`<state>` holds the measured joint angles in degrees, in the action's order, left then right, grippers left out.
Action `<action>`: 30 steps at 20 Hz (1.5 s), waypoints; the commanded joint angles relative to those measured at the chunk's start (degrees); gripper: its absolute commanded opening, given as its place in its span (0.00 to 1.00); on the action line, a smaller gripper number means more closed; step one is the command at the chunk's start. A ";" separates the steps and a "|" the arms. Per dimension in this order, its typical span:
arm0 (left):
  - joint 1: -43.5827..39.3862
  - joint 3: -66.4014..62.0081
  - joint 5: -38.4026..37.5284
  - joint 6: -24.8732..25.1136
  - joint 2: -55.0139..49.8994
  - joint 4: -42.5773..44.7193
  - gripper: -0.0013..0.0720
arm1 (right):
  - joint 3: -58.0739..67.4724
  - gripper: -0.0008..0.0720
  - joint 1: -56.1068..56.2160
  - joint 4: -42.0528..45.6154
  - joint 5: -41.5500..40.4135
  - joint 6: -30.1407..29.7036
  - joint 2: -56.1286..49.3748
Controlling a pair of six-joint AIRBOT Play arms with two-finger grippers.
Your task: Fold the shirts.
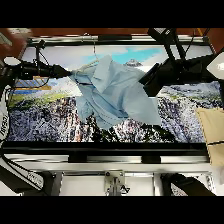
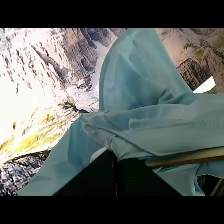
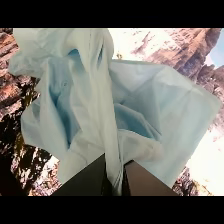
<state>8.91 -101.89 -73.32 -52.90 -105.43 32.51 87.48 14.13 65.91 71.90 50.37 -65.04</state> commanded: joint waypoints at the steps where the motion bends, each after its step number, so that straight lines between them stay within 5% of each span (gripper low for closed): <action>1: -0.02 -0.87 -3.93 0.48 -0.04 0.11 0.09 | 0.07 0.13 -0.02 0.68 -3.85 -0.28 0.02; 10: -0.72 -1.66 -3.21 1.42 0.79 -18.23 0.09 | 0.07 0.13 0.02 1.36 2.12 -2.67 -2.54; 18: -7.91 -11.04 -3.26 1.16 0.79 -18.08 0.09 | 0.07 0.13 0.04 -1.49 -1.05 -2.10 -2.54; 26: -19.98 -17.40 -1.68 4.46 8.83 -18.93 0.09 | 0.09 0.13 -0.02 -0.94 -10.47 6.80 -2.14; 30: -19.32 -17.22 -1.81 2.78 15.74 -8.26 0.09 | 2.78 0.13 -0.02 3.80 -16.28 12.26 0.02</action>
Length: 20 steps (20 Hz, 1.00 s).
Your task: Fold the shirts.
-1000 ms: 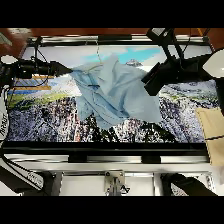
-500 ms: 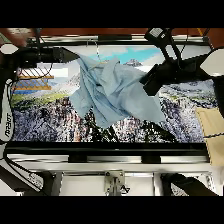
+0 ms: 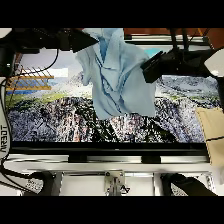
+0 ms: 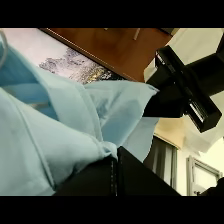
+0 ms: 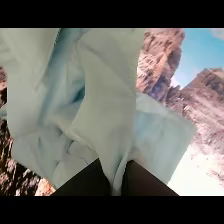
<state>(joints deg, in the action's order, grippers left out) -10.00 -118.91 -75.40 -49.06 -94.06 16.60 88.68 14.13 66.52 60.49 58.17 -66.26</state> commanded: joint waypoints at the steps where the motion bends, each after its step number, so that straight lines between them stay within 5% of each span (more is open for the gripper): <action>1: -0.26 -0.20 0.13 -2.69 5.57 13.07 0.09 | 2.45 0.13 -0.02 3.67 -5.46 4.83 1.99; 3: -0.02 -0.20 0.20 -6.38 6.64 22.18 0.09 | 3.48 0.13 -0.02 3.34 -5.18 5.27 3.58; 6: -0.11 0.81 1.14 -7.21 6.21 23.54 0.09 | 3.50 0.13 -0.02 2.58 -4.26 6.08 5.84; 7: -0.20 1.03 1.51 -7.19 6.21 23.50 0.20 | 3.50 0.13 -0.02 2.60 -4.42 6.14 6.43; 9: -0.28 0.98 3.96 -7.19 6.69 22.40 0.73 | 3.52 0.13 -0.02 2.71 -6.16 7.08 7.52; 10: -0.26 0.98 6.12 -7.17 7.34 21.55 0.78 | 3.52 0.12 -0.02 3.93 -8.00 8.76 8.15; 14: 0.50 0.98 15.32 -7.13 12.33 21.59 0.78 | 3.52 0.12 -0.02 21.75 -11.37 20.35 11.13; 16: 1.62 0.98 16.48 -7.15 14.86 21.64 0.78 | 3.52 0.12 -0.04 40.74 -10.08 32.61 13.07; 18: 2.69 0.98 16.31 -7.19 16.76 22.23 0.77 | 3.58 0.12 -0.17 59.12 -6.12 42.75 14.82; 20: 3.39 1.01 16.28 -7.21 17.79 22.69 0.75 | 6.01 0.12 -3.67 64.98 0.94 45.16 15.28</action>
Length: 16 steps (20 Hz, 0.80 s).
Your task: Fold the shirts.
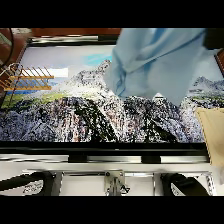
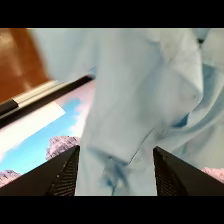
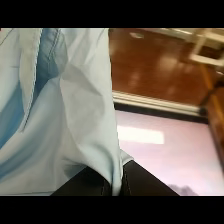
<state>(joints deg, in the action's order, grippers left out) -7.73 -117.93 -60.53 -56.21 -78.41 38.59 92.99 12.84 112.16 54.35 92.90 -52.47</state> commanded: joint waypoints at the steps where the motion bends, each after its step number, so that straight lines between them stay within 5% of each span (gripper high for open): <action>1: 1.42 0.02 1.42 -0.07 2.27 0.70 0.75 | 3.15 0.12 -5.60 19.34 9.16 10.40 1.51; 8: 1.64 1.70 0.33 -1.60 2.19 0.94 0.75 | 10.58 0.12 -32.11 18.38 8.17 10.36 -0.76; 16: 1.64 1.73 -4.09 -1.62 2.08 1.14 0.75 | 10.58 0.12 -45.77 18.32 0.63 12.22 -6.84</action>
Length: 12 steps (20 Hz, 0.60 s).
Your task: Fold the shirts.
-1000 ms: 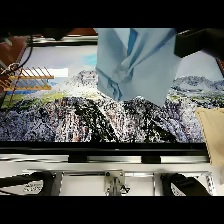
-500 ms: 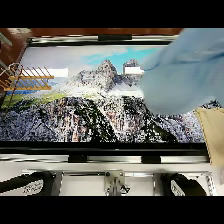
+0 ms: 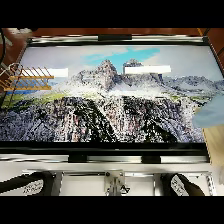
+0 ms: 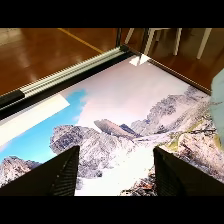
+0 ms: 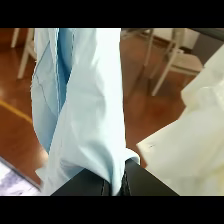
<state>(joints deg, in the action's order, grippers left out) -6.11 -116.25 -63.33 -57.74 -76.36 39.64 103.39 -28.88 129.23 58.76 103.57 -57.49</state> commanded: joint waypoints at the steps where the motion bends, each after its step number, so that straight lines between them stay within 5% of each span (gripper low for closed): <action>1: 0.02 0.04 -1.29 -0.09 0.02 0.09 0.75 | 0.17 0.12 -5.55 1.57 -4.57 2.91 -2.54; 12: 0.02 0.04 -4.04 -0.09 -0.02 0.24 0.75 | 0.17 0.12 -18.58 1.70 -12.44 6.84 -4.48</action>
<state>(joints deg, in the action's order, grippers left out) -6.11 -116.20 -66.41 -57.82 -76.36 39.72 103.50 -43.94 131.00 47.64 108.97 -61.69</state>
